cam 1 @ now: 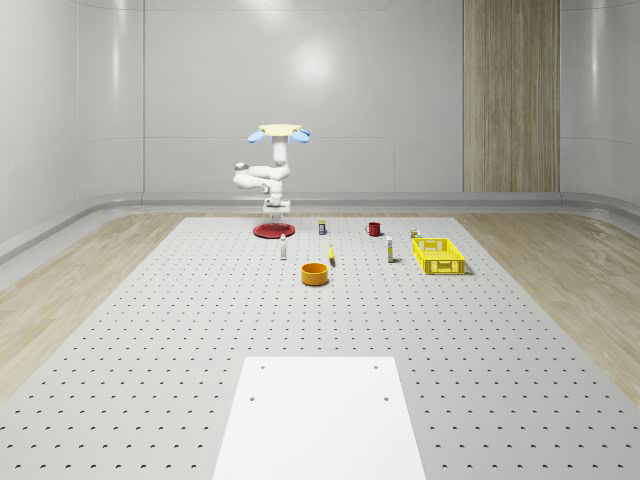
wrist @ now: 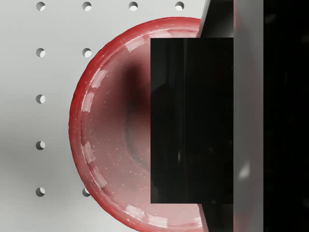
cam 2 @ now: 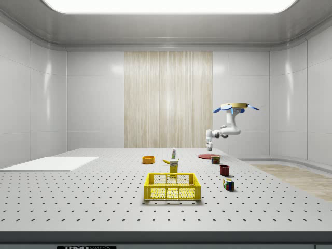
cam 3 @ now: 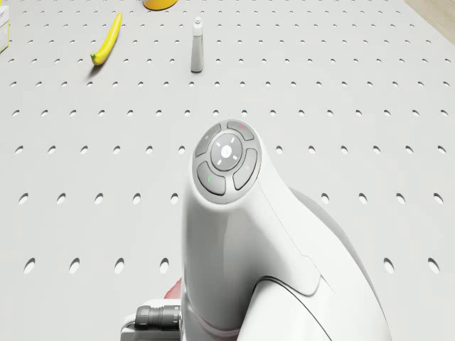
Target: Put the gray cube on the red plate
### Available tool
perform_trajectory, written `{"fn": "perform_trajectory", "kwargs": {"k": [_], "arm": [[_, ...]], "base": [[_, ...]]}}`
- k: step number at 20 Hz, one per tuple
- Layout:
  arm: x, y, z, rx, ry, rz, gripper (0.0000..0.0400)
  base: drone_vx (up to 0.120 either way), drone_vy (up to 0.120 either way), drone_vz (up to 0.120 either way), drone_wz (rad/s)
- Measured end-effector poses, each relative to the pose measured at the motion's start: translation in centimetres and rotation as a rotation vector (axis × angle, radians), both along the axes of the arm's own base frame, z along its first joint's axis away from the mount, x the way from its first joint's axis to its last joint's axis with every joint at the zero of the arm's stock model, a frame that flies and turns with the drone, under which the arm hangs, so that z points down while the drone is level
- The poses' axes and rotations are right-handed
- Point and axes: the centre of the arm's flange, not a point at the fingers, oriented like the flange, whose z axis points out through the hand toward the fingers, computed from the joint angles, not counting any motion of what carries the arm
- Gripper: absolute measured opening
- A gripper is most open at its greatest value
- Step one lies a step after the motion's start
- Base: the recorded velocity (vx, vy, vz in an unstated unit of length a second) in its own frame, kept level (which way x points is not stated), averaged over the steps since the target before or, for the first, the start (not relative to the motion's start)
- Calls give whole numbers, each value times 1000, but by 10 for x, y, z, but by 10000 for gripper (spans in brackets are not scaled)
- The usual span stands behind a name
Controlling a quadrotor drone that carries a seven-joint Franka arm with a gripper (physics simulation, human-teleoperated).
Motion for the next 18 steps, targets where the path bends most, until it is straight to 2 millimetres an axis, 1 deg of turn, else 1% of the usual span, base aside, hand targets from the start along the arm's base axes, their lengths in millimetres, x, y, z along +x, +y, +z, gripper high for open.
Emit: {"fn": "perform_trajectory", "kwargs": {"k": [3,12,13,15,18], "arm": [[0,0,9,0,0,0,250],[0,0,46,0,0,0,250],[0,0,48,0,0,0,283],[0,0,52,0,0,0,329],[0,0,48,0,0,0,367]], "base": [[0,0,0,0],[0,0,0,0],[0,0,0,0],[0,0,0,0],[0,0,0,0]]}}
